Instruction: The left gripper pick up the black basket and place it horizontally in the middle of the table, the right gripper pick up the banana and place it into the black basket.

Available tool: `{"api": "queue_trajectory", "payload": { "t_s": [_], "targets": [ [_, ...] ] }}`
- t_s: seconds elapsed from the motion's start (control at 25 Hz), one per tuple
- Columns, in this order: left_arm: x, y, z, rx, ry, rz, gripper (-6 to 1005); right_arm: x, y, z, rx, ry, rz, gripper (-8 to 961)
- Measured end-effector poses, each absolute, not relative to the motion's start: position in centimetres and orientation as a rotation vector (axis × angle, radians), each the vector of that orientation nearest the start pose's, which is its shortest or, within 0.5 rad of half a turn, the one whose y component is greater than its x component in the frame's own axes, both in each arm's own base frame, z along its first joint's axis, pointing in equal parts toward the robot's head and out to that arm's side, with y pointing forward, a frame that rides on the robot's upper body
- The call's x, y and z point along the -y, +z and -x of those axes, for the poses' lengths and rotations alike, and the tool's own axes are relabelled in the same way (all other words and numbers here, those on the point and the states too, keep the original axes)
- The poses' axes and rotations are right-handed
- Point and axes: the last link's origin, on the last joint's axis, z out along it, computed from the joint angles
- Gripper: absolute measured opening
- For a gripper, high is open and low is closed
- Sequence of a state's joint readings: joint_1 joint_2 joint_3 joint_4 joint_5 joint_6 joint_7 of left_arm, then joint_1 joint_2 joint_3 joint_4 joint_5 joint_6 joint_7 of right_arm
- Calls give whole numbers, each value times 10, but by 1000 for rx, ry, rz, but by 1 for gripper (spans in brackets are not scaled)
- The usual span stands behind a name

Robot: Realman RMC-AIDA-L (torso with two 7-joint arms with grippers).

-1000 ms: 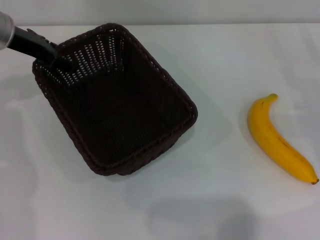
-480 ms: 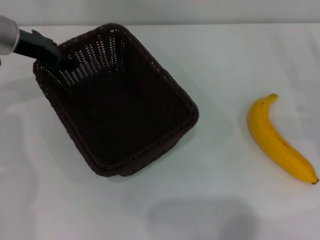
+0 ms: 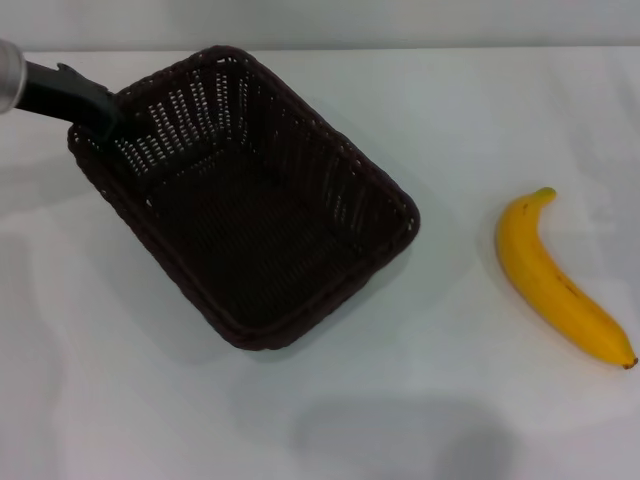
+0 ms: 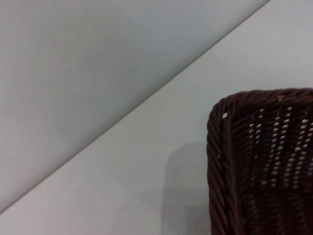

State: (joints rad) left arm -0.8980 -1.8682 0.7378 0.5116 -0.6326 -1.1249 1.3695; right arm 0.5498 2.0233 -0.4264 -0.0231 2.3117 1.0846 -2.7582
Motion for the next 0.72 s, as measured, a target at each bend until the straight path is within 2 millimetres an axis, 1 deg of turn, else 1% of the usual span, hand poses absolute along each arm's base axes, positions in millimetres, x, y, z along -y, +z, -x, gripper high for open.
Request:
{"api": "queue_trajectory", "payload": {
  "t_s": [0.2, 0.24, 0.32, 0.44, 0.6, 0.72],
  "targets": [
    [-449, 75, 251, 750, 6, 2545, 300, -368, 49, -357, -689, 722, 1397, 842],
    [-447, 82, 252, 773, -35, 2535, 296, -368, 49, -357, -689, 722, 1397, 842],
    [-444, 92, 254, 805, -113, 2511, 257, -368, 49, -357, -688, 722, 1397, 842],
    [-438, 101, 257, 844, -202, 2492, 199, -368, 50, -357, -686, 722, 1397, 842],
    [-430, 114, 257, 927, -377, 2459, 191, -368, 50, -357, -685, 721, 1396, 842],
    [-425, 119, 259, 984, -492, 2421, 184, -368, 51, -357, -681, 721, 1395, 842]
  ]
}}
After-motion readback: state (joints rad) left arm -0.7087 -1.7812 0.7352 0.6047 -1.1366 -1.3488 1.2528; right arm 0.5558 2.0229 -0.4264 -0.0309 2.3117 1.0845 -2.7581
